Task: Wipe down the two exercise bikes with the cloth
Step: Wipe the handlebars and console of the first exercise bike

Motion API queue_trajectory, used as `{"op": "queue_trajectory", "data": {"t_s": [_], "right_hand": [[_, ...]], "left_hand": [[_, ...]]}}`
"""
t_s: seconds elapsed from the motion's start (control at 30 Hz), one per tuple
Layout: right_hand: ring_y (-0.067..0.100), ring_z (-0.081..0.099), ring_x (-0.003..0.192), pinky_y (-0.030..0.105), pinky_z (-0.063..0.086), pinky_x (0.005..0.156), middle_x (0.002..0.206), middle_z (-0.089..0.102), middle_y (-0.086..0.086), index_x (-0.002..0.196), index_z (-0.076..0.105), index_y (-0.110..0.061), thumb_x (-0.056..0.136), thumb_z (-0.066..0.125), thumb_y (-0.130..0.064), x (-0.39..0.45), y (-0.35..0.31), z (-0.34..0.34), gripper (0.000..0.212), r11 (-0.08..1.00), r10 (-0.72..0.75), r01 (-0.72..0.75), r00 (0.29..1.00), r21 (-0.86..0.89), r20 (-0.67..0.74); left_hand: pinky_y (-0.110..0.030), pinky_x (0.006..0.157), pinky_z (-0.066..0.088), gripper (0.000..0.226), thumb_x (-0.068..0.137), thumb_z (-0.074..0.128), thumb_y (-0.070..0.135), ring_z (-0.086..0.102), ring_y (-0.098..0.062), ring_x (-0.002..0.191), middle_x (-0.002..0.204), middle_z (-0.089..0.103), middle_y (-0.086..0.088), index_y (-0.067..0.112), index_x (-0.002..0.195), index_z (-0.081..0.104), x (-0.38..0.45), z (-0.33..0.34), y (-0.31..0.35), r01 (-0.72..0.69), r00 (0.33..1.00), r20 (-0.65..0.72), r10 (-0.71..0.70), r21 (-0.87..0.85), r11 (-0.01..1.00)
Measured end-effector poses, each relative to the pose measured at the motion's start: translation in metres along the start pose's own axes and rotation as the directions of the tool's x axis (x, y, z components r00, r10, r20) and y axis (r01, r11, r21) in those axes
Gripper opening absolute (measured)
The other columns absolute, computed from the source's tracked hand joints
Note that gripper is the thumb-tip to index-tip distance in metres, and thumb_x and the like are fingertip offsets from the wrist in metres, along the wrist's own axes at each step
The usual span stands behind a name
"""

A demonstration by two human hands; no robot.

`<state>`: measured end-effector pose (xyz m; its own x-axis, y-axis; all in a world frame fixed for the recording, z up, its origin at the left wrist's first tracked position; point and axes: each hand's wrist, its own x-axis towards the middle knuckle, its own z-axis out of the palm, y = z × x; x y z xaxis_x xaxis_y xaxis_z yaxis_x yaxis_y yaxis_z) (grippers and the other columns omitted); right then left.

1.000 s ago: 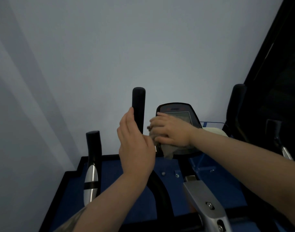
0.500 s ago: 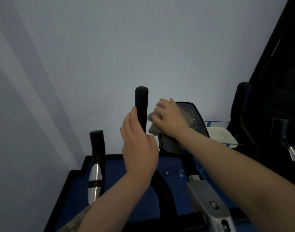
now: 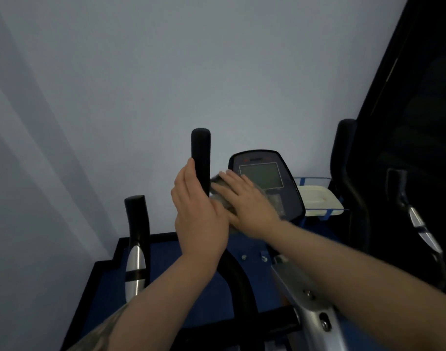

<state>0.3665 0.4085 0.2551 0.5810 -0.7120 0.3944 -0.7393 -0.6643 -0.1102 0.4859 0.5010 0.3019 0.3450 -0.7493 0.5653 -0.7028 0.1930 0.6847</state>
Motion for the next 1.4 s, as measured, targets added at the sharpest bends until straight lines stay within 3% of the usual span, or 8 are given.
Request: {"op": "queue_trajectory", "data": {"t_s": [0.23, 0.43, 0.6, 0.8, 1.0, 1.17, 1.3, 1.4], "right_hand": [[0.019, 0.001, 0.15, 0.037, -0.003, 0.121, 0.163, 0.003, 0.002, 0.154, 0.017, -0.025, 0.099, 0.043, -0.045, -0.043, 0.038, -0.013, 0.064, 0.946, 0.308, -0.311, 0.95, -0.086, -0.05], [0.014, -0.009, 0.149, 0.041, -0.001, 0.121, 0.163, -0.006, -0.001, 0.155, 0.01, -0.031, 0.099, 0.035, -0.052, -0.05, 0.031, -0.009, 0.065, 0.96, 0.27, -0.269, 0.963, -0.072, 0.003], [0.026, -0.001, 0.149, 0.047, 0.004, 0.12, 0.163, 0.002, 0.004, 0.155, 0.008, -0.031, 0.101, 0.029, -0.052, -0.035, 0.011, 0.004, 0.062, 0.449, 0.893, -0.845, 0.435, 0.29, -0.113], [0.031, 0.039, 0.13, 0.045, 0.03, 0.103, 0.148, 0.038, 0.009, 0.149, 0.028, -0.026, 0.101, 0.03, -0.047, -0.008, 0.025, -0.006, 0.052, 0.294, 0.951, -0.885, 0.233, 0.36, -0.203], [0.031, 0.04, 0.129, 0.046, 0.034, 0.102, 0.152, 0.032, 0.01, 0.153, 0.021, -0.023, 0.1, 0.035, -0.047, -0.025, 0.015, 0.003, 0.06, 0.524, 0.83, -0.842, 0.473, 0.125, -0.294], [0.036, 0.033, 0.133, 0.049, 0.026, 0.108, 0.149, 0.033, 0.017, 0.146, 0.03, -0.018, 0.101, 0.027, -0.044, 0.049, 0.032, -0.023, 0.052, 0.301, 0.952, -0.918, 0.274, 0.258, -0.136], [0.027, 0.005, 0.149, 0.048, 0.002, 0.121, 0.162, 0.012, 0.008, 0.154, 0.021, -0.024, 0.1, 0.034, -0.04, 0.057, -0.019, 0.008, 0.058, 0.861, 0.503, -0.509, 0.845, 0.015, -0.18], [0.017, 0.005, 0.15, 0.042, -0.001, 0.12, 0.162, 0.013, 0.0, 0.154, 0.02, -0.025, 0.1, 0.038, -0.039, 0.033, 0.012, 0.001, 0.058, 0.981, 0.191, -0.193, 0.978, -0.025, -0.079]], "left_hand": [[-0.023, 0.075, 0.039, 0.078, 0.085, 0.046, -0.006, 0.034, -0.016, 0.128, 0.15, 0.028, 0.0, 0.02, 0.153, 0.015, -0.001, 0.001, 0.0, -0.012, 1.0, 0.002, 0.012, 0.03, 0.999], [-0.029, 0.075, 0.044, 0.078, 0.085, 0.046, -0.007, 0.034, -0.018, 0.127, 0.15, 0.029, -0.001, 0.017, 0.152, 0.017, -0.001, -0.002, 0.001, -0.005, 1.0, 0.018, 0.005, 0.01, 1.0], [-0.028, 0.076, 0.043, 0.076, 0.085, 0.045, -0.008, 0.035, -0.02, 0.126, 0.15, 0.03, -0.003, 0.016, 0.152, 0.018, -0.001, -0.002, 0.002, -0.001, 1.0, 0.021, 0.001, 0.005, 1.0], [-0.026, 0.074, 0.041, 0.076, 0.086, 0.046, -0.008, 0.034, -0.019, 0.128, 0.15, 0.029, -0.002, 0.017, 0.152, 0.017, -0.001, -0.001, 0.001, -0.01, 1.0, 0.009, 0.009, 0.009, 1.0], [-0.024, 0.073, 0.039, 0.077, 0.085, 0.047, -0.009, 0.034, -0.018, 0.125, 0.149, 0.03, -0.004, 0.016, 0.152, 0.018, -0.002, -0.001, 0.001, -0.014, 1.0, 0.004, 0.014, 0.014, 1.0], [-0.024, 0.073, 0.04, 0.078, 0.085, 0.046, -0.008, 0.033, -0.018, 0.127, 0.15, 0.029, -0.003, 0.017, 0.153, 0.016, -0.001, 0.001, -0.001, -0.013, 1.0, 0.002, 0.013, 0.023, 1.0], [-0.026, 0.075, 0.043, 0.078, 0.085, 0.046, -0.005, 0.032, -0.018, 0.131, 0.151, 0.027, -0.001, 0.019, 0.153, 0.015, 0.0, 0.001, -0.001, -0.018, 1.0, 0.022, 0.017, 0.002, 1.0], [-0.023, 0.073, 0.042, 0.078, 0.085, 0.047, -0.006, 0.032, -0.017, 0.13, 0.151, 0.027, -0.001, 0.018, 0.153, 0.015, 0.001, 0.0, -0.001, -0.015, 1.0, 0.023, 0.014, 0.013, 1.0]]}}
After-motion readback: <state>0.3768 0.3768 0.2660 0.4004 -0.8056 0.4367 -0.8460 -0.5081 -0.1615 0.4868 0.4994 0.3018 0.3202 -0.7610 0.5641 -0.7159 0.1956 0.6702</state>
